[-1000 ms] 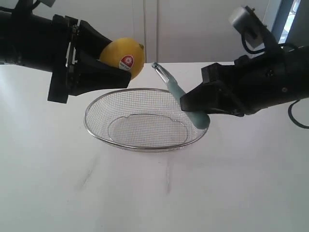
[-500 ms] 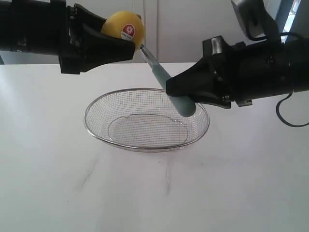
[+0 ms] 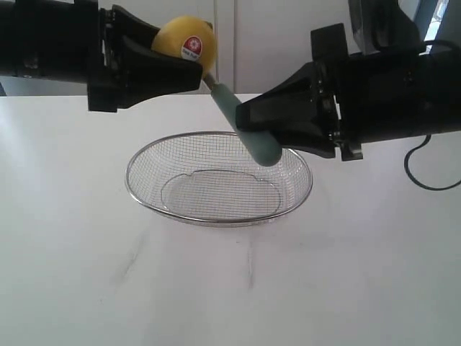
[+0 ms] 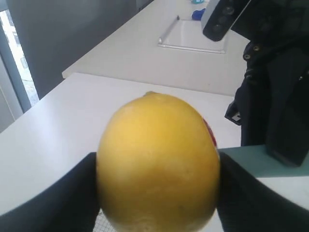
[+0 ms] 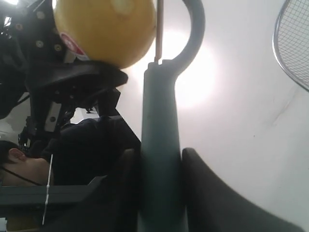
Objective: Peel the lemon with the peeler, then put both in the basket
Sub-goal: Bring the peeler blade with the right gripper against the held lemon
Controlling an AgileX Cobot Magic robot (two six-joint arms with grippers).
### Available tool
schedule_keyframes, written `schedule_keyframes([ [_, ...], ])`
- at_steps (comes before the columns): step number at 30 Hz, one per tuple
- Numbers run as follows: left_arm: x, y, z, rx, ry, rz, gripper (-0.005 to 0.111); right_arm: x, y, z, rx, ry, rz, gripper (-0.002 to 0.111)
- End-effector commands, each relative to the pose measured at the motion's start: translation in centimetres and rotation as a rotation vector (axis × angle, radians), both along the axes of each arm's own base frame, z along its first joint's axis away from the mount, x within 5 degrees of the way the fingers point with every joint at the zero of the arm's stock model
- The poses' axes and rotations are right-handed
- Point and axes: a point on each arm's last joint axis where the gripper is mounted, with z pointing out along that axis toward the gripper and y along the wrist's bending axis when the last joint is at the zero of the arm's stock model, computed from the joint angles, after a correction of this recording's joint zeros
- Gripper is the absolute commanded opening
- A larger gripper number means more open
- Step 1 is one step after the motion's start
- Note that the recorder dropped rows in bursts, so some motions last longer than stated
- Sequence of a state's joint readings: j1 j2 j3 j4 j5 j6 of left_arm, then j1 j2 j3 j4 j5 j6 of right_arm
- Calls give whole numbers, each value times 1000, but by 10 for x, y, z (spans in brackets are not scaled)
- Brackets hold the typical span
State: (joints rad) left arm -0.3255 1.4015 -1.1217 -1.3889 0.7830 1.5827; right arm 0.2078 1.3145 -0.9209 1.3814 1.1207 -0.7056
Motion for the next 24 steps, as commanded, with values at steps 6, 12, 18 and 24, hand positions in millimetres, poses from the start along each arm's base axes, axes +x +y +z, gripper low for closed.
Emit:
schedule_keyframes([
  [6, -2, 0, 7, -43, -8, -19, 0, 0, -1, 4, 40, 5, -24, 0],
  [12, -2, 0, 7, -39, -10, -20, 0, 2, -1, 5, 52, 6, -41, 0],
  [18, -2, 0, 6, -33, -12, -22, 0, 6, -2, 5, 46, -13, -88, 0],
  [24, -2, 0, 6, -32, -12, -17, 0, 8, -2, 9, 91, -33, -104, 0],
])
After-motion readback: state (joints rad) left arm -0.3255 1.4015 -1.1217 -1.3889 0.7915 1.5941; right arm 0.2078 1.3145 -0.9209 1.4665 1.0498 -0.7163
